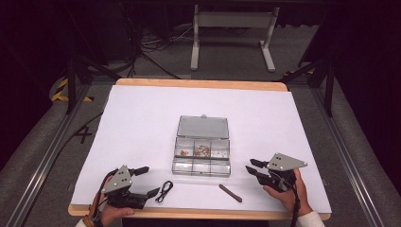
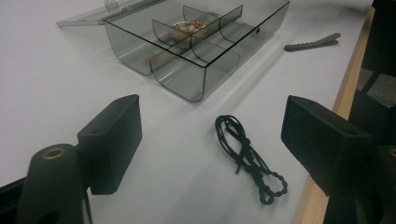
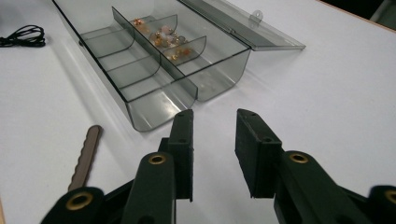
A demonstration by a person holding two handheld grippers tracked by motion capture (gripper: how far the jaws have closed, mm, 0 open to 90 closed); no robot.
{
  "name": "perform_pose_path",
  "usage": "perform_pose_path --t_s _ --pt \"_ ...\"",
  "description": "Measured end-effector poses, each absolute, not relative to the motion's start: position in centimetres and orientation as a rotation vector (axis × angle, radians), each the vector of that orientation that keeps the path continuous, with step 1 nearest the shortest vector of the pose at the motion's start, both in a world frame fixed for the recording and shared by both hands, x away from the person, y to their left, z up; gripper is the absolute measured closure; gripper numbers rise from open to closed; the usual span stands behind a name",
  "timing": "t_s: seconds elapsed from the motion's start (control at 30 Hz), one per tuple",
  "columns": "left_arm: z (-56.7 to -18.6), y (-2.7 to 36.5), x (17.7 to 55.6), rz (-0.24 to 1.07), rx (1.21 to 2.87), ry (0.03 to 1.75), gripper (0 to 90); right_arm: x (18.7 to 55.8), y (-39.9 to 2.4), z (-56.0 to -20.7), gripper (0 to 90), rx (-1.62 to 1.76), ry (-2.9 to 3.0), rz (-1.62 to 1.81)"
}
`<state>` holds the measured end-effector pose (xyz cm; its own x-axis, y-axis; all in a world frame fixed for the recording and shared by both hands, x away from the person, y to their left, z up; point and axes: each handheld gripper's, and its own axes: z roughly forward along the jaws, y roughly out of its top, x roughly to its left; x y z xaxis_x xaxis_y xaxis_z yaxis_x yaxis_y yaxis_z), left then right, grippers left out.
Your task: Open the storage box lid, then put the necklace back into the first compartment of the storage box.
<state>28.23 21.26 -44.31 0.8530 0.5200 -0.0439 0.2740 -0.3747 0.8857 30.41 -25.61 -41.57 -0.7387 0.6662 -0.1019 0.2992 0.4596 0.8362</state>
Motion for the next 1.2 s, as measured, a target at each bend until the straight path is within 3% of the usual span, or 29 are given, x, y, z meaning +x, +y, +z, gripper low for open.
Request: perform_pose_path --t_s 0.37,0.73,0.87,1.03,1.2 --pt "-45.1 18.8 27.7 0.261 2.069 0.546 24.1 30.5 -27.4 -43.4 48.6 0.829 2.251 1.167" --pt "-46.0 18.8 28.1 0.239 2.150 0.613 34.6 32.6 -27.5 -44.4 45.0 0.922 2.211 1.199" --pt "-46.3 19.0 28.3 0.243 2.193 0.629 45.9 32.6 -27.2 -44.5 44.8 0.910 2.219 1.170" --pt "-46.2 19.5 28.8 0.258 2.204 0.633 69.6 32.6 -27.2 -44.6 43.4 0.911 2.217 1.173" --pt "-46.1 19.4 28.8 0.296 2.220 0.608 84.4 32.6 -27.0 -44.6 41.7 0.900 2.221 1.159"
